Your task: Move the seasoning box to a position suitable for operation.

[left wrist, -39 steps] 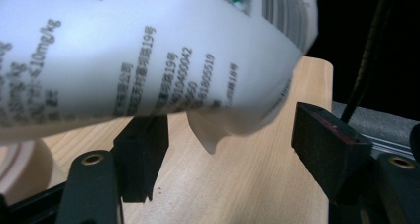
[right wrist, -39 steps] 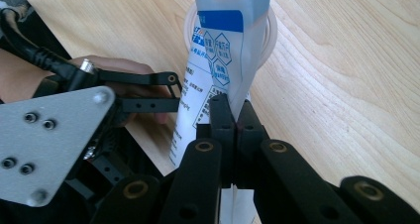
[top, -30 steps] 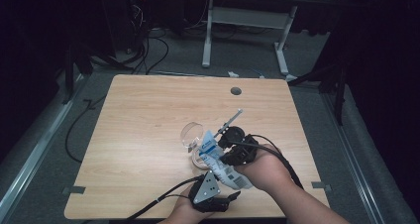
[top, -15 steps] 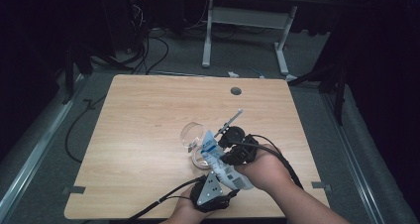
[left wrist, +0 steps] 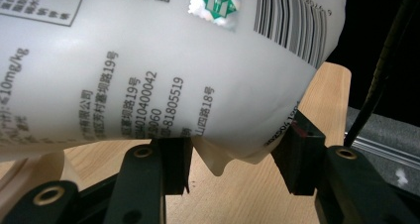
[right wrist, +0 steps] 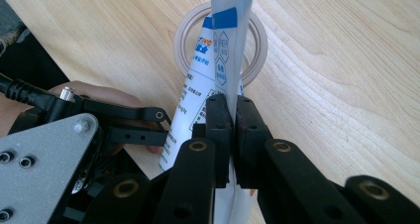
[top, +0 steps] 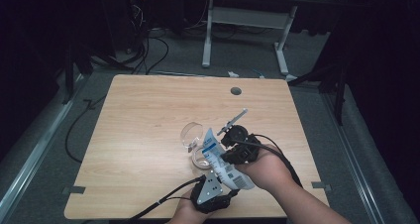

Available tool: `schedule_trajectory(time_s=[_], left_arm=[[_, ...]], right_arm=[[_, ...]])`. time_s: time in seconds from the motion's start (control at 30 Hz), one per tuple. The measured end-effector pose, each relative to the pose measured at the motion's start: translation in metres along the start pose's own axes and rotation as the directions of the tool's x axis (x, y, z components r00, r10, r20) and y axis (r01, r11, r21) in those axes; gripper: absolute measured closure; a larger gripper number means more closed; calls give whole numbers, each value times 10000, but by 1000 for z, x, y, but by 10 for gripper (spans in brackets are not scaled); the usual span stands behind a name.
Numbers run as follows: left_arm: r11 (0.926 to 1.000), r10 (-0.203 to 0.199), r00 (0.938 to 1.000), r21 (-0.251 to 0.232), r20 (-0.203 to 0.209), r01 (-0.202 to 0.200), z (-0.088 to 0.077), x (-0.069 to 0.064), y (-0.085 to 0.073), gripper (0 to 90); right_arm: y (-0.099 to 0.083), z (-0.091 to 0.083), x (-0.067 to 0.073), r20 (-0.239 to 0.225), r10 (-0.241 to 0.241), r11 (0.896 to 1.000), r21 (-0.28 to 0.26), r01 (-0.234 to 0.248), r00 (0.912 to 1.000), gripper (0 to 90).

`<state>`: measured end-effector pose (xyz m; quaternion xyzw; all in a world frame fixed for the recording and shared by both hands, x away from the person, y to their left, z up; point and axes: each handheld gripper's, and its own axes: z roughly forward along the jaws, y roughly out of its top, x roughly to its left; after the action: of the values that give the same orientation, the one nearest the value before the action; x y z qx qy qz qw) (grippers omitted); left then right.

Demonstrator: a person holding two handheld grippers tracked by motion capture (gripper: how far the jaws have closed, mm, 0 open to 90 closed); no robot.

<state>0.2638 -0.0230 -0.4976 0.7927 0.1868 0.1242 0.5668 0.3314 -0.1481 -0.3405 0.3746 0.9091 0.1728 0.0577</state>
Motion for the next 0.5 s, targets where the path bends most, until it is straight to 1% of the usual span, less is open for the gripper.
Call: schedule_trajectory(time_s=[0.03, 0.07, 0.17, 0.23, 0.43, 0.5], left_arm=[[10000, 17, 10000, 11, -16, -17, 0, 0, 0, 546], [10000, -40, 10000, -17, -2, 40, 0, 0, 1, 547], [10000, -56, 10000, -9, -3, 56, 1, 1, 1, 547], [10000, -75, 10000, -16, -20, 75, 1, 1, 1, 548], [9999, -135, 9999, -22, -51, 135, 1, 3, 2, 548], [9999, -139, 9999, -90, -16, 139, 1, 2, 2, 548]], right_arm=[[-1, 0, 0, -25, -27, 10000, -47, 27, 10000, 863], [-2, 0, -1, -12, 60, 10000, -57, -60, 10000, 838], [-4, -1, -2, -9, 110, 9999, -68, -110, 9999, 832], [-6, -2, -4, -56, 103, 9999, -121, -104, 9999, 800], [-8, -4, -5, -52, 95, 9999, -115, -95, 9999, 806], [-8, -5, -5, -43, 10, 9999, -115, -11, 10000, 852]])
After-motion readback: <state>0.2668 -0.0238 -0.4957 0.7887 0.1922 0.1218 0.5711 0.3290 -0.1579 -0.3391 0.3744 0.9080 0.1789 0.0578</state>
